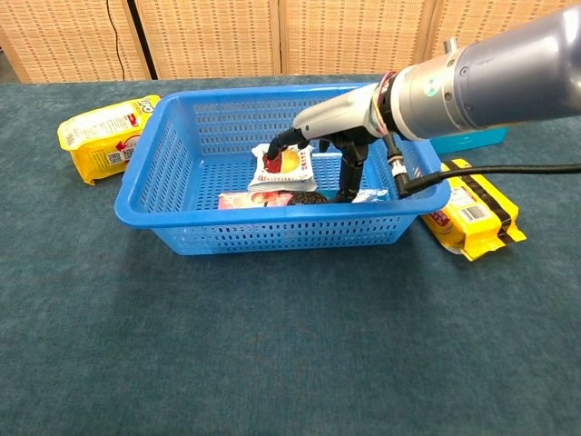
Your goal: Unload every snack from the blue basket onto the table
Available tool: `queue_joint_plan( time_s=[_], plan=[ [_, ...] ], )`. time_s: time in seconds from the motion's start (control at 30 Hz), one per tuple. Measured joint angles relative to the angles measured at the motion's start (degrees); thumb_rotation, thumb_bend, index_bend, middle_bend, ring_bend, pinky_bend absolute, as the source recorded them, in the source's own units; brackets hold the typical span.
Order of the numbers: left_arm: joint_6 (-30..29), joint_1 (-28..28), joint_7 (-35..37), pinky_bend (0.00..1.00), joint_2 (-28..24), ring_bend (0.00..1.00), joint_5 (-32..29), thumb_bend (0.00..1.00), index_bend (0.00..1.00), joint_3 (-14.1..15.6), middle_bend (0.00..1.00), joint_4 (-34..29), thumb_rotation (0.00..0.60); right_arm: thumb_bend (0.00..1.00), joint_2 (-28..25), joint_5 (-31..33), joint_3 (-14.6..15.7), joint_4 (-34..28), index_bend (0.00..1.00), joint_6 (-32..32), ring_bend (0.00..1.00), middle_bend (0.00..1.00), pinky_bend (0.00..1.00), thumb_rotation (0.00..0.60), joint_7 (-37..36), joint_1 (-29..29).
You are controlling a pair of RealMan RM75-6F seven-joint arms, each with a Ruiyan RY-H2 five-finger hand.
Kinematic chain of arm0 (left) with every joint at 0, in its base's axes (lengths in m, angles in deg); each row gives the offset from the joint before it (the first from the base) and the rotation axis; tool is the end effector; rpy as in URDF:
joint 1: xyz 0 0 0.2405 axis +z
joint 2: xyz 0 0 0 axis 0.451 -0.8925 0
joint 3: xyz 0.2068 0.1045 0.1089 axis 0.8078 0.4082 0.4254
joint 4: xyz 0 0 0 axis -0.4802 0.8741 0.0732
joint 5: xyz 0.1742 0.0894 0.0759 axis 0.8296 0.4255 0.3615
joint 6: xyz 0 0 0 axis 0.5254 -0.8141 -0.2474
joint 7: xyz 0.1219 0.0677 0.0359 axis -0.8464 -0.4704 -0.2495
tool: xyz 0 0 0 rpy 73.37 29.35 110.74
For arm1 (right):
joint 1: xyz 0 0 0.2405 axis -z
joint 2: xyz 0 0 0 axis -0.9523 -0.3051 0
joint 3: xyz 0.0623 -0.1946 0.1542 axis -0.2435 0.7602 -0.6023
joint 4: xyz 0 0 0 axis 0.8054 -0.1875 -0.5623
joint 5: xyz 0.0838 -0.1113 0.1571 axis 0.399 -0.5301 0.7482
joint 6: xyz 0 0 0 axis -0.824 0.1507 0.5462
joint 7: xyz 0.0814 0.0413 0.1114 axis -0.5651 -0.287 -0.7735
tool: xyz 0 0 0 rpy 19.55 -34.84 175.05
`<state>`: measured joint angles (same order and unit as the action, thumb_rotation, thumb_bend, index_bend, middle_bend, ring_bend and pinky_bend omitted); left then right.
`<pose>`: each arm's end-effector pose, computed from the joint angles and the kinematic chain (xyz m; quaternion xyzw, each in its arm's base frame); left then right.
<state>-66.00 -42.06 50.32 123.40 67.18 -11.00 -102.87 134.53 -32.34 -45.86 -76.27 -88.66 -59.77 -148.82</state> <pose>-0.2786 0.2439 0.1662 -0.5964 -0.4432 -0.4113 0.5280 -0.0323 -0.3575 -0.0359 0.8497 -0.3754 0.2336 0.2873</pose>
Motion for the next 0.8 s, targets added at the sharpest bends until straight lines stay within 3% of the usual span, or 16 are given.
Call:
queue_joint_plan(
  time_s=[0.2, 0.43, 0.8],
  plan=[
    [0.07, -0.05, -0.08, 0.00, 0.04, 0.00, 0.14, 0.00, 0.00, 0.11, 0.00, 0.08, 0.600, 0.00, 0.36, 1.34, -0.80, 1.01, 0.00, 1.70, 0.00, 0.00, 0.09, 0.600, -1.43, -0.29],
    [0.16, -0.17, -0.44, 0.00, 0.16, 0.00, 0.15, 0.00, 0.00, 0.18, 0.00, 0.07, 0.600, 0.00, -0.70, 4.82, -2.31, 5.33, 0.00, 8.92, 0.00, 0.00, 0.01, 0.600, -4.29, -3.00],
    [0.40, -0.36, -0.86, 0.00, 0.27, 0.00, -0.13, 0.00, 0.00, 0.15, 0.00, 0.13, 0.600, 0.00, 0.80, 7.11, 1.23, 6.59, 0.00, 9.32, 0.00, 0.00, 0.00, 0.600, -4.37, -7.58]
  ],
)
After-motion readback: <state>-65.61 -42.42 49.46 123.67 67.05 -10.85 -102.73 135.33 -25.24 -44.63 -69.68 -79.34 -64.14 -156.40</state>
